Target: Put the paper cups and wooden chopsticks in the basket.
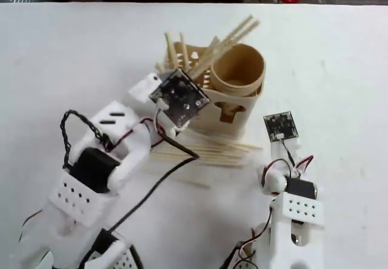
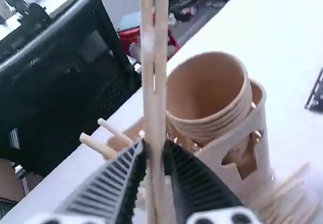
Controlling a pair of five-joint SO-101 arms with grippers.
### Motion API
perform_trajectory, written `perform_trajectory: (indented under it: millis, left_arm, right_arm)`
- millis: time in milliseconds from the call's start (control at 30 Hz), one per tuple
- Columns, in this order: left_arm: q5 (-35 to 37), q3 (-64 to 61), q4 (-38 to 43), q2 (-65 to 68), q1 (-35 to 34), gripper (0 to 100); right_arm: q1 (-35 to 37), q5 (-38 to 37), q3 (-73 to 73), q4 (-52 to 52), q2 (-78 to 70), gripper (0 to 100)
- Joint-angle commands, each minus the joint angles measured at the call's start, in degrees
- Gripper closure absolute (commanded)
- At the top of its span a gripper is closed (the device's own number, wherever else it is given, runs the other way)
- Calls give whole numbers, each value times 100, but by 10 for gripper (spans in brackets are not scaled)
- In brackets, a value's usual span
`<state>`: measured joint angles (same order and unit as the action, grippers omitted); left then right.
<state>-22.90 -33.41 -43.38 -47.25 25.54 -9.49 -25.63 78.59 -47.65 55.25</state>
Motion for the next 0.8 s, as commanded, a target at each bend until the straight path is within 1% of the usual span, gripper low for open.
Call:
perform_trajectory:
  millis: [0,100,233,433,533,633,767]
  left_arm:
    - [457,246,695,-127,57,978]
    - [659,246,1301,-119,75,978]
    - [659,62,2013,-119,66,978]
    - [668,-387,3226,-110,75,978]
    - [668,-571,3692,-92,57,978]
    - [668,-598,4035,242,22,978]
    - [668,-466,4440,1024,22,978]
  right_arm:
    - [57,9,-18,92,110,936]
    - [145,9,-9,92,101,936]
    - [400,9,88,92,110,936]
    - [418,9,88,92,110,936]
    - [418,9,88,92,110,936]
    - [418,9,88,92,110,936]
    - [418,9,97,92,110,936]
